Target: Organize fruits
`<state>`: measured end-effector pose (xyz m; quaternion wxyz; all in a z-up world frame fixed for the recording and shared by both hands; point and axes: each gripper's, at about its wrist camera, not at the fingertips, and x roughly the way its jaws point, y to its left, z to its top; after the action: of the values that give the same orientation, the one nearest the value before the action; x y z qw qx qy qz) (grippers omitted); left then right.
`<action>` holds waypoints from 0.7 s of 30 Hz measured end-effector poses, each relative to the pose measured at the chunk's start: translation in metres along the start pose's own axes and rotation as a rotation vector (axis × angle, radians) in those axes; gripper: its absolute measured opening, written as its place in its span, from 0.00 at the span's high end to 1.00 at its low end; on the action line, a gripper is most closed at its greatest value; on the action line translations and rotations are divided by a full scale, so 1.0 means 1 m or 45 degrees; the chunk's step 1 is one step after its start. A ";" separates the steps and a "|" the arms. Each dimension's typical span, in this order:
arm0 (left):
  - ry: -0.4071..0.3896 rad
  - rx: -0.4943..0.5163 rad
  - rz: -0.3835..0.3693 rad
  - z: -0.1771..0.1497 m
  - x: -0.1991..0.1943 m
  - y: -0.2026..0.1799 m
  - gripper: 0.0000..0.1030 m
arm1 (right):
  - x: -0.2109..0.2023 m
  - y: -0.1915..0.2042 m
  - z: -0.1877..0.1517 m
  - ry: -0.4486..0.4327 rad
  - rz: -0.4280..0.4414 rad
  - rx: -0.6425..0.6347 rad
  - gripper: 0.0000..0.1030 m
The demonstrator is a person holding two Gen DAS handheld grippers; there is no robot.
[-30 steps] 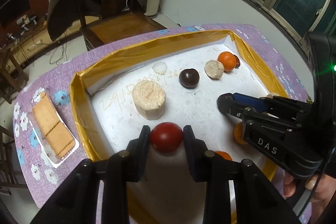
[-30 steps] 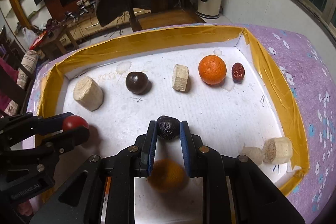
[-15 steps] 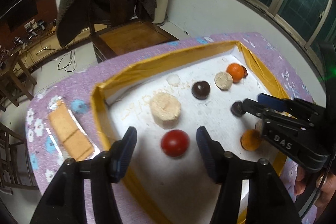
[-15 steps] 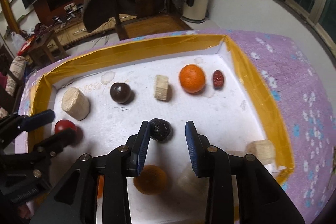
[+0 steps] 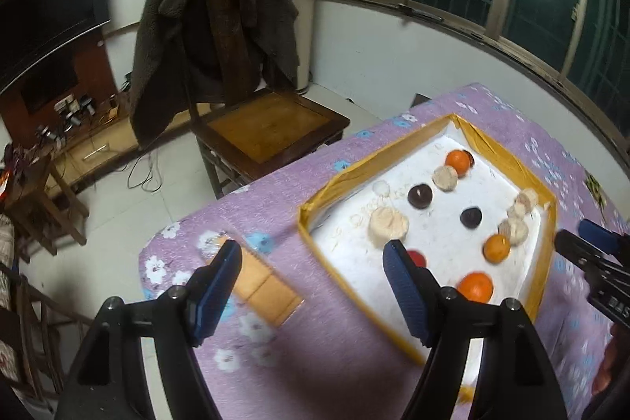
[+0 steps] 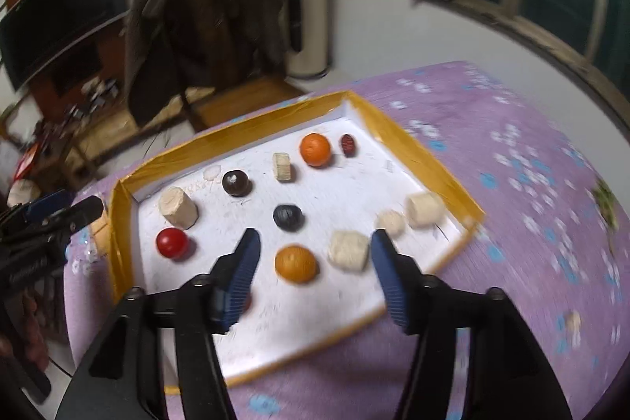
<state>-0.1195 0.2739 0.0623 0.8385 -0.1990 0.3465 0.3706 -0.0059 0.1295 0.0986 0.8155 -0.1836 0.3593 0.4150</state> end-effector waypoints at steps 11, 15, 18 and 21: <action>-0.062 0.370 -0.360 -0.004 -0.008 -0.012 0.17 | -0.056 0.040 -0.078 0.010 -0.364 0.350 0.29; -0.076 0.482 -0.464 -0.006 -0.006 -0.010 0.11 | -0.064 0.053 -0.100 0.036 -0.464 0.562 0.29; -0.075 0.546 -0.501 -0.009 -0.004 -0.009 0.10 | -0.075 0.064 -0.111 0.034 -0.544 0.664 0.28; -0.067 0.570 -0.542 -0.013 -0.002 -0.009 0.09 | -0.086 0.073 -0.119 0.027 -0.609 0.722 0.15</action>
<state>-0.1190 0.2599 0.0556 0.9289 -0.0680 0.3483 0.1061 -0.1504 0.0548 0.0815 0.9041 -0.0332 0.4153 0.0946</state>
